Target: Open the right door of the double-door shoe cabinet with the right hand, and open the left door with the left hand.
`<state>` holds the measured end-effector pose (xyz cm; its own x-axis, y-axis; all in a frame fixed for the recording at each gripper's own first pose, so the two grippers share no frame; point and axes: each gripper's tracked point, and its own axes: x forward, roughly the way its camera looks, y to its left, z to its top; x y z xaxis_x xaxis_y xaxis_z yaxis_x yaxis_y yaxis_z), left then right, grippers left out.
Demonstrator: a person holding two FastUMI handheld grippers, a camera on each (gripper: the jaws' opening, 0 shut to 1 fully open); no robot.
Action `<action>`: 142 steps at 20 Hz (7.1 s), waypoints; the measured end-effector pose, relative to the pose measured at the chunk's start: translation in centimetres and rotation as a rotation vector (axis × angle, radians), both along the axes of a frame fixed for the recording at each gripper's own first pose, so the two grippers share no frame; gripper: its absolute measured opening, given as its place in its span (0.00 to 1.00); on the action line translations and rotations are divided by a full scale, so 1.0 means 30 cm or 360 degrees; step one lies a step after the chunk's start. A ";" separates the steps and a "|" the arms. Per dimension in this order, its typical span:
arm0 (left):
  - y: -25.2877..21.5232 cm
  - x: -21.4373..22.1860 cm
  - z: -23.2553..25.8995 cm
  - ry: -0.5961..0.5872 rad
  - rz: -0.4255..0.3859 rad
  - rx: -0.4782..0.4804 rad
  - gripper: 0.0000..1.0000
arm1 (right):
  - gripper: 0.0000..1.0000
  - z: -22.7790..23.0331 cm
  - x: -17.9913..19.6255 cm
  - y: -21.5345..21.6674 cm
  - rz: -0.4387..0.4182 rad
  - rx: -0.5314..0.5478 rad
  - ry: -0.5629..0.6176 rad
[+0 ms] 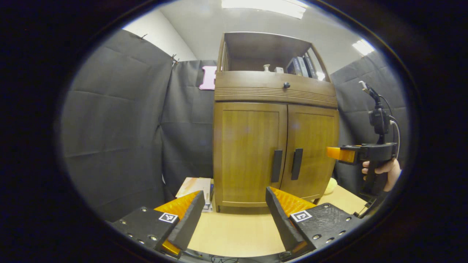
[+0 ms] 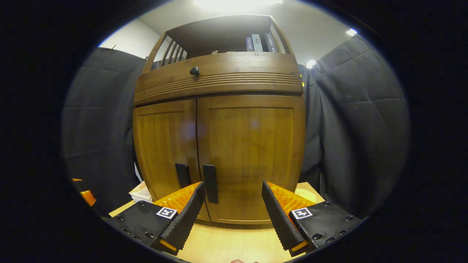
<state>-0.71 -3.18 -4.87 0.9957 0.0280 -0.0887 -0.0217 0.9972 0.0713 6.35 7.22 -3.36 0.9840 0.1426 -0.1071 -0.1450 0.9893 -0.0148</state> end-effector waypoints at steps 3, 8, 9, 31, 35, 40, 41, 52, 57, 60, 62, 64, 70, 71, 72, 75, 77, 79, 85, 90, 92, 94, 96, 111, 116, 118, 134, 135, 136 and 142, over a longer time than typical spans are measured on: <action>0.051 -0.005 -0.043 0.0020 0.0067 -0.0029 0.94 | 0.97 -0.011 0.053 0.059 0.0047 0.0024 0.0014; 0.128 -0.040 -0.049 0.0039 0.0217 -0.0027 0.95 | 0.97 -0.054 0.148 0.142 0.0119 0.0047 0.0065; 0.142 -0.044 -0.054 0.0042 0.0248 -0.0038 0.96 | 0.97 -0.063 0.170 0.154 0.0127 0.0052 0.0074; 0.242 -0.081 -0.084 0.0107 0.0618 -0.0101 0.96 | 0.36 -0.204 0.404 0.220 0.0086 -0.0037 0.0261; 0.238 -0.079 -0.085 0.0098 0.0595 -0.0098 0.96 | 0.29 -0.210 0.409 0.222 0.0108 -0.0036 0.0251; 0.225 -0.076 -0.081 0.0090 0.0562 -0.0115 0.96 | 0.23 -0.213 0.372 0.220 0.0151 -0.0041 0.0275; 0.222 -0.077 -0.081 0.0087 0.0555 -0.0119 0.96 | 0.24 -0.215 0.350 0.216 0.0157 -0.0042 0.0273; 0.182 -0.069 -0.070 0.0093 0.0387 -0.0143 0.95 | 0.23 -0.226 0.150 0.155 0.0210 -0.0033 0.0240; 0.162 -0.069 -0.067 0.0095 0.0280 -0.0142 0.96 | 0.24 -0.237 0.069 0.094 0.0198 -0.0020 0.0218; 0.145 -0.061 -0.061 0.0094 0.0197 -0.0140 0.96 | 0.24 -0.240 0.030 0.065 0.0187 -0.0010 0.0212; 0.135 -0.060 -0.063 0.0101 0.0141 -0.0134 0.96 | 0.24 -0.242 0.006 0.045 0.0182 -0.0001 0.0209; 0.126 -0.057 -0.062 0.0105 0.0090 -0.0124 0.96 | 0.24 -0.241 -0.015 0.026 0.0174 -0.0009 0.0201; 0.081 -0.049 -0.071 0.0125 -0.0055 -0.0126 0.96 | 0.24 -0.247 -0.077 -0.040 0.0127 0.0023 0.0204; 0.067 -0.044 -0.076 0.0129 -0.0080 -0.0130 0.96 | 0.24 -0.245 -0.092 -0.056 0.0115 0.0020 0.0202; 0.057 -0.039 -0.075 0.0134 -0.0105 -0.0136 0.96 | 0.24 -0.245 -0.105 -0.073 0.0101 0.0016 0.0200; 0.008 -0.025 -0.077 0.0139 -0.0193 -0.0156 0.96 | 0.24 -0.228 -0.153 -0.135 0.0048 0.0034 0.0206; -0.016 -0.015 -0.073 0.0140 -0.0249 -0.0165 0.96 | 0.24 -0.227 -0.178 -0.180 0.0009 0.0076 0.0233; -0.040 -0.017 -0.086 0.0151 -0.0305 -0.0170 0.96 | 0.23 -0.231 -0.202 -0.219 0.0000 0.0097 0.0247; -0.099 -0.020 -0.095 0.0180 -0.0429 -0.0158 0.96 | 0.23 -0.250 -0.235 -0.327 0.0027 0.0163 0.0247; -0.144 -0.014 -0.102 0.0204 -0.0488 -0.0160 0.96 | 0.22 -0.244 -0.256 -0.429 0.0016 0.0170 0.0227; -0.155 -0.001 -0.096 0.0189 -0.0500 -0.0155 0.96 | 0.22 -0.236 -0.253 -0.480 0.0000 0.0192 0.0213; -0.164 0.015 -0.093 0.0171 -0.0508 -0.0137 0.95 | 0.23 -0.215 -0.255 -0.540 -0.0018 0.0210 0.0194; -0.171 0.032 -0.091 0.0159 -0.0510 -0.0127 0.95 | 0.23 -0.203 -0.236 -0.607 -0.0048 0.0200 0.0174; -0.262 0.079 -0.091 0.0154 -0.0588 -0.0137 0.95 | 0.09 -0.174 -0.293 -0.742 0.0002 0.0081 0.0119; -0.229 0.085 -0.054 0.0107 -0.0579 -0.0143 0.96 | 0.16 -0.138 -0.417 -0.752 -0.0110 0.0040 0.0067; -0.197 0.108 -0.032 0.0071 -0.0556 -0.0120 0.96 | 0.19 -0.120 -0.458 -0.739 -0.0147 0.0007 0.0024; -0.098 0.476 0.040 -0.0033 -0.0422 -0.0047 0.96 | 0.99 -0.080 -0.553 -0.432 -0.0109 0.0035 0.0006; -0.108 0.492 0.028 -0.0028 -0.0422 -0.0041 0.96 | 0.99 -0.074 -0.542 -0.409 -0.0091 0.0041 0.0002; -0.121 0.511 0.019 -0.0025 -0.0419 -0.0031 0.96 | 0.99 -0.070 -0.547 -0.395 -0.0080 0.0041 -0.0002; -0.147 0.625 -0.026 -0.0010 -0.0371 0.0001 0.96 | 0.96 -0.049 -0.464 -0.320 -0.0022 0.0071 -0.0006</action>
